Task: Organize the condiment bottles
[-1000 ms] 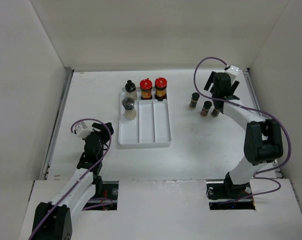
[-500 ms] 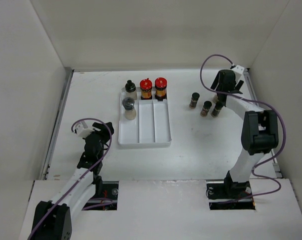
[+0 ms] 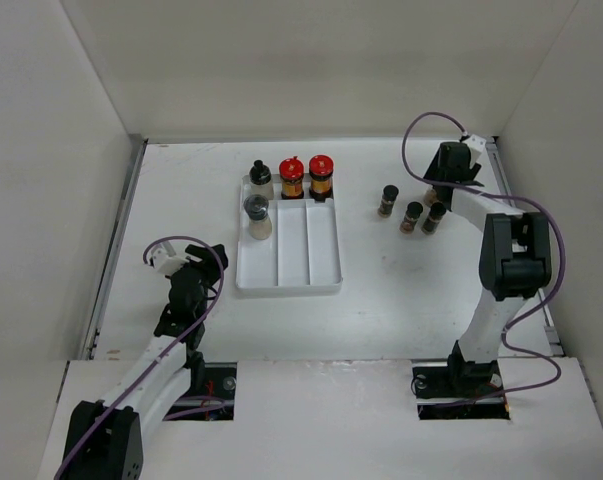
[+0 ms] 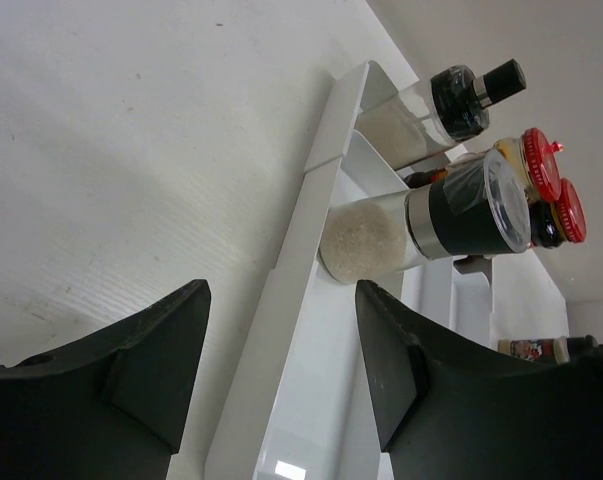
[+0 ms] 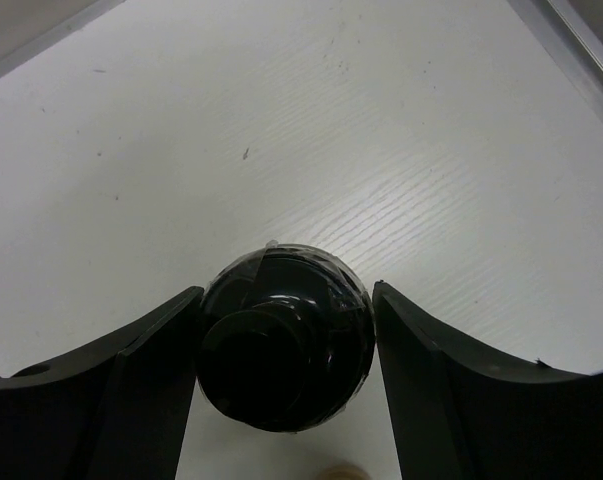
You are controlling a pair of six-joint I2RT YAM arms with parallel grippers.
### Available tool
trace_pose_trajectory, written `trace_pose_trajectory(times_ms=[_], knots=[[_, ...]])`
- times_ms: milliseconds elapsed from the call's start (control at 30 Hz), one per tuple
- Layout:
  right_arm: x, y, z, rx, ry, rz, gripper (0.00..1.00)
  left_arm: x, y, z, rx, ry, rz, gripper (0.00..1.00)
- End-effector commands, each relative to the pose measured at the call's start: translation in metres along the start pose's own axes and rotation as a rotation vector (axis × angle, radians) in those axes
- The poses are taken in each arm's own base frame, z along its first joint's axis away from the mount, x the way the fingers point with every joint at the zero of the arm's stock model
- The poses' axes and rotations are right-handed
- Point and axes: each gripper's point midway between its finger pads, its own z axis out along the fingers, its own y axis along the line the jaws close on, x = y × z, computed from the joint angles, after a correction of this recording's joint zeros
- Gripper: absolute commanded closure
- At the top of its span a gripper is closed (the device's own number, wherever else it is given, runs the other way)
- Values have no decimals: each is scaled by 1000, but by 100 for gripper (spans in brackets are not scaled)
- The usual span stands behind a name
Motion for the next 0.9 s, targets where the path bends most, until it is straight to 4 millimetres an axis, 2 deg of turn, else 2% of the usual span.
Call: trace_pose_trajectory(times_ms=[0,133,200,300,400,433,500,600,700,800,867], knots=[[-59,3,-24,-25,-162,95,44,-7,-14,1,50,-24,-5,42],[-109,-9,-61,-7,-314,164,50,-7,-17,1,62,-24,-5,42],[-130,-5,-89,-40,-385,195,50,-7,-17,0,64,-24,-5,42],[-156,8,-131,-110,-482,221,50,-7,-17,0,62,-26,-3,42],[-163,44,-169,-229,-510,195,50,-6,-18,0,70,-22,-2,42],[-159,56,-178,-265,-507,179,50,-7,-18,0,70,-24,-3,42],[-144,97,-204,-388,-485,143,50,-7,-18,0,66,-25,-2,42],[-103,162,-241,-575,-415,93,51,-5,-18,0,67,-18,-1,42],[-53,219,-275,-722,-331,48,51,-7,-19,-1,70,-29,0,42],[-14,268,-301,-835,-274,-15,51,-5,-19,0,69,-19,6,42],[11,293,-310,-876,-244,-58,51,-6,-19,-1,72,-23,5,42]])
